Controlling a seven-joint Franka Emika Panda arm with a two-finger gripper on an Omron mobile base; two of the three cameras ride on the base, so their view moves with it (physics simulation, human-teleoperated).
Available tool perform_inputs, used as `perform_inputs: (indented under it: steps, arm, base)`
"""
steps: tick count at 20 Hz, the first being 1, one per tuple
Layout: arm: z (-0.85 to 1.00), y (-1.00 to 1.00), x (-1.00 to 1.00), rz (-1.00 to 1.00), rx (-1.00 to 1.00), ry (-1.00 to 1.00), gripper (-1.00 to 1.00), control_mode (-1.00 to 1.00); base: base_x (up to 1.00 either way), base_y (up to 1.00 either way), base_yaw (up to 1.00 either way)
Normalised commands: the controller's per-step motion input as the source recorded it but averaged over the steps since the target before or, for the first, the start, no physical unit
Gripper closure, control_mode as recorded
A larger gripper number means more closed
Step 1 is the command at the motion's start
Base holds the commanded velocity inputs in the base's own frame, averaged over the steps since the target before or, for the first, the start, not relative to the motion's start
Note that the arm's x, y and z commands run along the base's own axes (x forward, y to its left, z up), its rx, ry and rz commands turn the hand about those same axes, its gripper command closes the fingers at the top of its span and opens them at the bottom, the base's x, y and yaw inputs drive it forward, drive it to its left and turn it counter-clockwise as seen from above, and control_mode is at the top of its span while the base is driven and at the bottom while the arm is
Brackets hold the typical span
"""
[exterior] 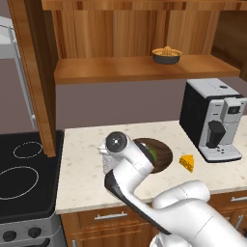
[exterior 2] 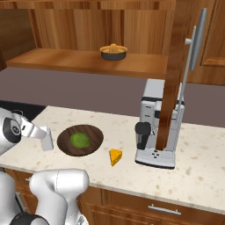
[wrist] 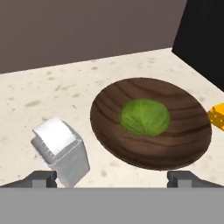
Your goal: Pick the cheese from the fridge and the cheese grater from the cabinet and place them next to the salad bowl.
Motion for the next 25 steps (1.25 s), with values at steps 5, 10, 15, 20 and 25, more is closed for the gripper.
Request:
perform_inputs:
  steps: [5,10,15,20,25]
  arm:
    - [0.35,-0.37,-0.14,0.07,-0.04,0.0,-1.0,-1.0]
    - [0.3,-0.47,-0.2,0.15,-0.01,0.0,-1.0,-1.0]
    - [0.3,-0.49,-0.3,0.22,0.0,0.0,-1.0,-1.0]
    - [0.3,-0.49,-0.37,0.18,0.0,0.0,-1.0,-1.0]
    - [0.31,-0.4,-0.4,0.09,0.0,0.0,-1.0,-1.0]
  base:
    - [0.0,0.0,0.0]
    - [0.0,0.0,0.0]
    - [0.0,0.0,0.0]
    - [0.0,0.0,0.0]
    - [0.0,0.0,0.0]
